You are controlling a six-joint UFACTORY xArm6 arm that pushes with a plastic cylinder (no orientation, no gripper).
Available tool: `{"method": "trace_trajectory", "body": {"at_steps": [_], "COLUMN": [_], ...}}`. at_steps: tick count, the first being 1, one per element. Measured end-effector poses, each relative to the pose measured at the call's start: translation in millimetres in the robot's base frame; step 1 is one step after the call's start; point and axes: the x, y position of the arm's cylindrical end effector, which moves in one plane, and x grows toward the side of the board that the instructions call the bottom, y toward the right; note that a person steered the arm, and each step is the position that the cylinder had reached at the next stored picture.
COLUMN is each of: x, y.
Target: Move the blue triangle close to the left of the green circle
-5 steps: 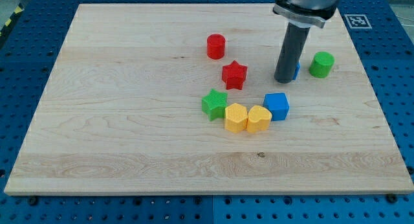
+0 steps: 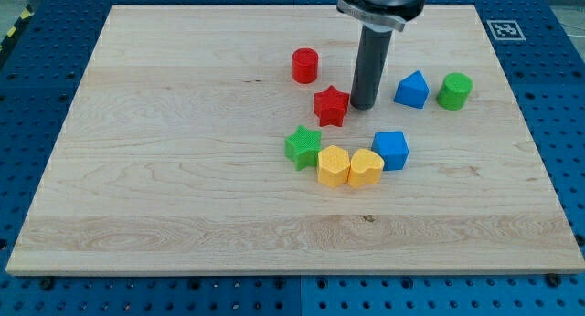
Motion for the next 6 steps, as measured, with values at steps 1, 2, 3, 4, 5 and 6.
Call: {"method": "trace_trajectory", "body": {"at_steps": [1,2,3,4,5,6], "x": [-13,-14,-14,-14,-16,-20], "y": [20,36,39,44,44,53]}}
